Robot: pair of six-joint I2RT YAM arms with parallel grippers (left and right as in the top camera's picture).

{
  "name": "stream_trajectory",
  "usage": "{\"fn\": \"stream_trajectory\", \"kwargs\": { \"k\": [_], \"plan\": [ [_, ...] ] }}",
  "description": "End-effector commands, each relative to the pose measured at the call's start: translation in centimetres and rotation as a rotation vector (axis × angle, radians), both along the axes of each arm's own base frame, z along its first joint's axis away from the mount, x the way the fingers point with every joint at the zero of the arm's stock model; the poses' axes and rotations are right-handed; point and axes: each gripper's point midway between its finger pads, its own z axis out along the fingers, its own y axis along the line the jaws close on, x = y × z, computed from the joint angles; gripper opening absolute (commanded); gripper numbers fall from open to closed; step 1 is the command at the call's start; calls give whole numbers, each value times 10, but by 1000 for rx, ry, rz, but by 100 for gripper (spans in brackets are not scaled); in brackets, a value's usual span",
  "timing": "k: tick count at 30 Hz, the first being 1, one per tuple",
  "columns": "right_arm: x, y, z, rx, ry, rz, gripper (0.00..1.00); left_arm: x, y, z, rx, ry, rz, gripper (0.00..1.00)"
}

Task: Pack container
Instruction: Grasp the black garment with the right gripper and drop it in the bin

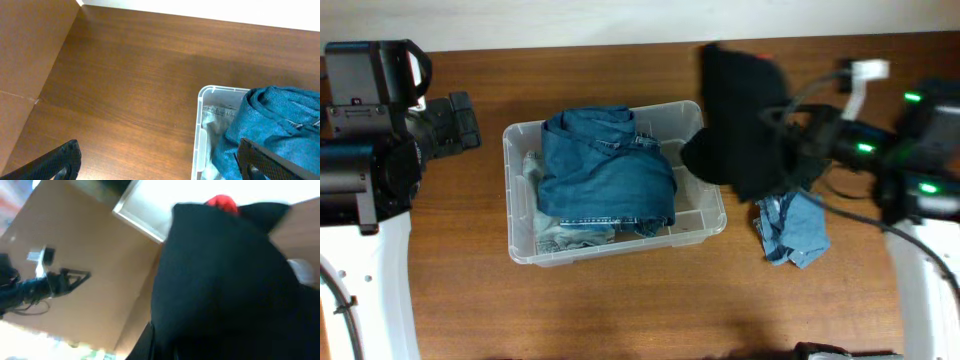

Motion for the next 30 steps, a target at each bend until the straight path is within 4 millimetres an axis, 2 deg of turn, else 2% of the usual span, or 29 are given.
{"fn": "stream_trajectory", "kwargs": {
  "k": [1, 2, 4, 5, 6, 7, 8, 11, 15, 18, 20, 23, 24, 25, 26, 28, 30],
  "plan": [
    [-5, 73, -4, 28, 24, 199, 4, 1, 3, -1, 11, 3, 7, 99],
    [-1, 85, -12, 27, 52, 216, 4, 1, 3, -1, 11, 3, 7, 99],
    [-2, 127, -32, 31, 91, 318, 4, 1, 3, -1, 10, 3, 7, 99],
    [-4, 137, -34, 33, 88, 343, 4, 1, 3, -1, 10, 3, 7, 99],
    [-12, 168, -34, 39, 30, 423, 4, 1, 3, -1, 10, 3, 7, 99],
    [-17, 182, -33, 43, 1, 461, 4, 1, 3, -1, 10, 3, 6, 99],
    [-26, 209, -38, 48, -4, 507, 4, 1, 3, -1, 10, 3, 7, 99],
    [-35, 246, -67, 3, 45, 516, 4, 1, 3, -1, 11, 3, 7, 99],
    [-39, 278, -115, -60, 121, 517, 4, 1, 3, -1, 10, 3, 6, 99],
    [-32, 279, -132, -73, 156, 510, 4, 1, 3, -1, 10, 3, 7, 99],
    [-16, 266, -134, -72, 156, 469, 4, 1, 3, -1, 10, 3, 7, 99],
    [25, 224, -136, -72, 166, 352, 4, 1, 3, -1, 10, 3, 7, 99],
    [39, 206, -142, -92, 162, 304, 4, 1, 3, -1, 10, 3, 7, 99],
    [46, 197, -146, -111, 158, 278, 4, 1, 3, -1, 10, 3, 7, 99],
    [55, 180, -158, -156, 181, 222, 4, 1, 3, -1, 10, 3, 7, 99],
    [57, 163, -179, -233, 222, 182, 4, 1, 3, -1, 10, 3, 7, 99],
    [53, 156, -199, -334, 239, 161, 4, 1, 3, -1, 10, 3, 6, 99]
  ]
}}
